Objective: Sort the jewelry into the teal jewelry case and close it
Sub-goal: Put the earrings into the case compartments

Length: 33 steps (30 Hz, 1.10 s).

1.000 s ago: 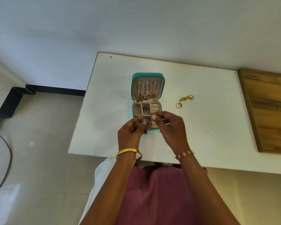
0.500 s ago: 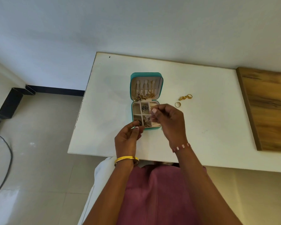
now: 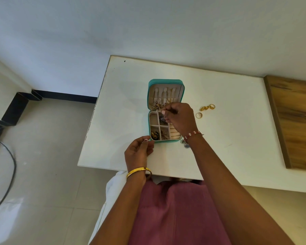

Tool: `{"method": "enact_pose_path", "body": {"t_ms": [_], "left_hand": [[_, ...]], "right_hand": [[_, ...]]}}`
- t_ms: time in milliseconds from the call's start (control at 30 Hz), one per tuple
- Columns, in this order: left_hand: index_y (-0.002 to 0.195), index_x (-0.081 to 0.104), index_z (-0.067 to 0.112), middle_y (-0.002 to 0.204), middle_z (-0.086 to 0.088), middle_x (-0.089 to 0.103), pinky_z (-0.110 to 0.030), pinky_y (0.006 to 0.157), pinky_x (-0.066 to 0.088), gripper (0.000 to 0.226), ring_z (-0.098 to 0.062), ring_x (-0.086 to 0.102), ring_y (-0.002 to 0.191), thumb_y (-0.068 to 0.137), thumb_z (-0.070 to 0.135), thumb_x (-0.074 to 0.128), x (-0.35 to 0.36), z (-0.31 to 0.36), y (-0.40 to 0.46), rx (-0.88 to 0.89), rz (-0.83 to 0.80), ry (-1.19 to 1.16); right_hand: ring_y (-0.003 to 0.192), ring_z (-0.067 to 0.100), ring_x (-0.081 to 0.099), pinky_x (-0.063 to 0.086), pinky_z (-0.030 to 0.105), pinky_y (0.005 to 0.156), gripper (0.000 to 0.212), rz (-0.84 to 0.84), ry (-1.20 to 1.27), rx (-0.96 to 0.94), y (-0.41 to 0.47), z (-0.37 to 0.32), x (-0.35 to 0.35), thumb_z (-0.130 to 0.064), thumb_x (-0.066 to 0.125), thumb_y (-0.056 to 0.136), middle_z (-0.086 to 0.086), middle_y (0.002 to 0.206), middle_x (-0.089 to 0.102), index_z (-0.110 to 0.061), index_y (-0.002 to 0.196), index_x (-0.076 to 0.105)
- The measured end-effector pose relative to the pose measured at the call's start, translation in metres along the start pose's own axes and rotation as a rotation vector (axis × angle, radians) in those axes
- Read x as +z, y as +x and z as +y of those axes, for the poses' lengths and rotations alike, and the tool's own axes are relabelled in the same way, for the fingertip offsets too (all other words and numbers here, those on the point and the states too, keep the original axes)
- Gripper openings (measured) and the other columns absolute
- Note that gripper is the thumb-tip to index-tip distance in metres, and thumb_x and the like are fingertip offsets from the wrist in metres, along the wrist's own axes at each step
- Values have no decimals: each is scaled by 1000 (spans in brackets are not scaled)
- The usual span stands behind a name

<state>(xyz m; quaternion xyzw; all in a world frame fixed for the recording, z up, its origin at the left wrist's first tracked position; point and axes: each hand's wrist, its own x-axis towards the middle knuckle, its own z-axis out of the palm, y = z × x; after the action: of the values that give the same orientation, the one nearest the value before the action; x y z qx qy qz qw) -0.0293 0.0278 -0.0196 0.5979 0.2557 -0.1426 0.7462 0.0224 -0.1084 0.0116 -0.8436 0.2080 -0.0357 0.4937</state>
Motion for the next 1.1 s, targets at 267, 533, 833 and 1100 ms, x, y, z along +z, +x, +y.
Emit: {"method": "enact_pose_path", "body": {"t_ms": [267,533,833,1100], "left_hand": [[79,66,17,66,2,69,-20,63,56,21,-12,64,66,87,3,53,0,0,-3,7,2,12],[76,65,18,62,2,66,-18,55,54,23,-7,62,56,88,3,51,10,-11,-24,-4,-122,96],[76,64,16,68,-5,63,-18,55,53,24,-6,60,53,88,1,49,27,-23,-39,-28,-269,229],[78,62,12,68,-10,61,-17,48,52,22,-5,60,47,89,0,47,25,-22,-34,-66,-298,231]], "right_hand": [[96,19,61,39,12,75,19,80,-160,-47,-3,4,-2,-6,58,85,11,104,69,-7,100,70],[58,12,53,45,14,49,16,427,252,203,-62,45,-47,-4,55,86,2,68,61,-8,92,70],[66,14,53,37,8,61,8,408,-71,229,-96,78,-38,-5,63,81,11,82,65,-8,85,69],[88,27,59,43,28,68,17,260,-381,110,-93,81,-27,-15,63,84,13,98,59,-9,99,67]]}}
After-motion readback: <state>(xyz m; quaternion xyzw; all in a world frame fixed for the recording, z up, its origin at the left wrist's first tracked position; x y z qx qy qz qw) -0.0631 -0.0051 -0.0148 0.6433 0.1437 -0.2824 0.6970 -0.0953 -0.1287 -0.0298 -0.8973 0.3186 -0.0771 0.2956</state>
